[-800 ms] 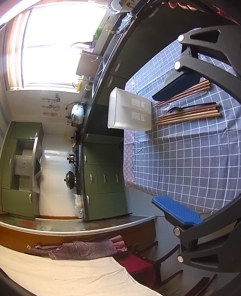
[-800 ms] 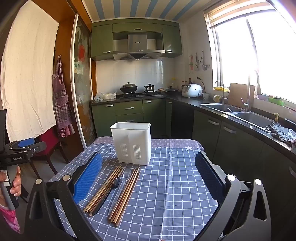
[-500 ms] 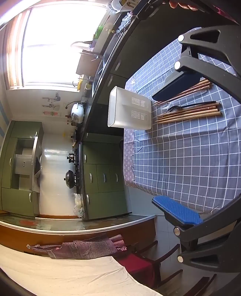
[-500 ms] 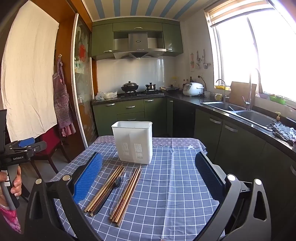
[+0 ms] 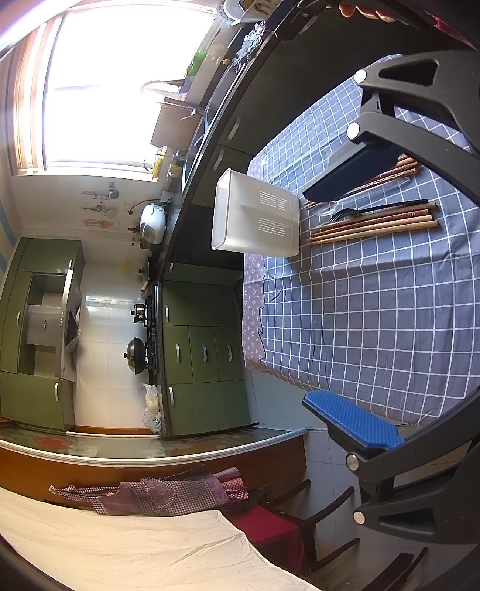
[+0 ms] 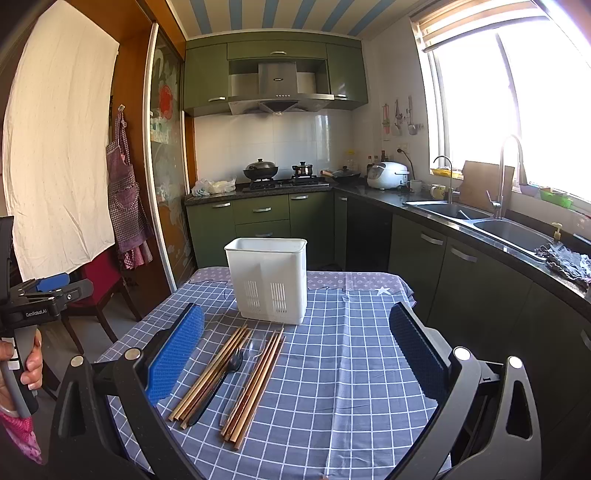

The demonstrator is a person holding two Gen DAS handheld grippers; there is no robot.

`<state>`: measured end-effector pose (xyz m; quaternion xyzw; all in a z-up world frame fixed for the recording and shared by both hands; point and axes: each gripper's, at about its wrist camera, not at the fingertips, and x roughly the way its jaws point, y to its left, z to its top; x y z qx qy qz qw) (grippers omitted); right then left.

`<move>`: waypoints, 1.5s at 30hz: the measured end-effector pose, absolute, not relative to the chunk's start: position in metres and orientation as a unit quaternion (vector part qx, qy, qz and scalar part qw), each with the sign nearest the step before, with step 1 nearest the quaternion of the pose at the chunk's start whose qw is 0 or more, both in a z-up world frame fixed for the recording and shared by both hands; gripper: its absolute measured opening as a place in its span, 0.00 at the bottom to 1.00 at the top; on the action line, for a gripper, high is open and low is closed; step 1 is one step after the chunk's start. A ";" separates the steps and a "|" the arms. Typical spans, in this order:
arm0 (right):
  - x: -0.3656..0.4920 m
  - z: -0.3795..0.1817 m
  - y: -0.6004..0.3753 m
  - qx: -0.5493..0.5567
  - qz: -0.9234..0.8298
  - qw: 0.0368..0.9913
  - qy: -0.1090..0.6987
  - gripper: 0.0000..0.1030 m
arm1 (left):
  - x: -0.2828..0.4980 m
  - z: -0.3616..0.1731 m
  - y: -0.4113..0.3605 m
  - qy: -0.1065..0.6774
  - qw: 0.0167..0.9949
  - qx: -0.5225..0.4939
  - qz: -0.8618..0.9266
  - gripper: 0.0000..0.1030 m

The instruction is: Organize utensils

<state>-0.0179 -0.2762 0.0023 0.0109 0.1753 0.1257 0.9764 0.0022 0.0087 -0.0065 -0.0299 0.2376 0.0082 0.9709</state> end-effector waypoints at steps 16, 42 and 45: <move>-0.013 -0.005 -0.276 0.016 0.129 0.975 0.180 0.96 | 0.001 -0.011 0.005 0.240 0.970 -0.029 0.007 0.95; -0.011 -0.009 -0.275 0.018 0.129 0.974 0.183 0.96 | -0.001 -0.016 0.001 0.245 0.969 -0.026 0.007 0.95; -0.012 -0.009 -0.275 0.017 0.129 0.974 0.183 0.96 | -0.001 -0.016 0.000 0.246 0.969 -0.026 0.007 0.95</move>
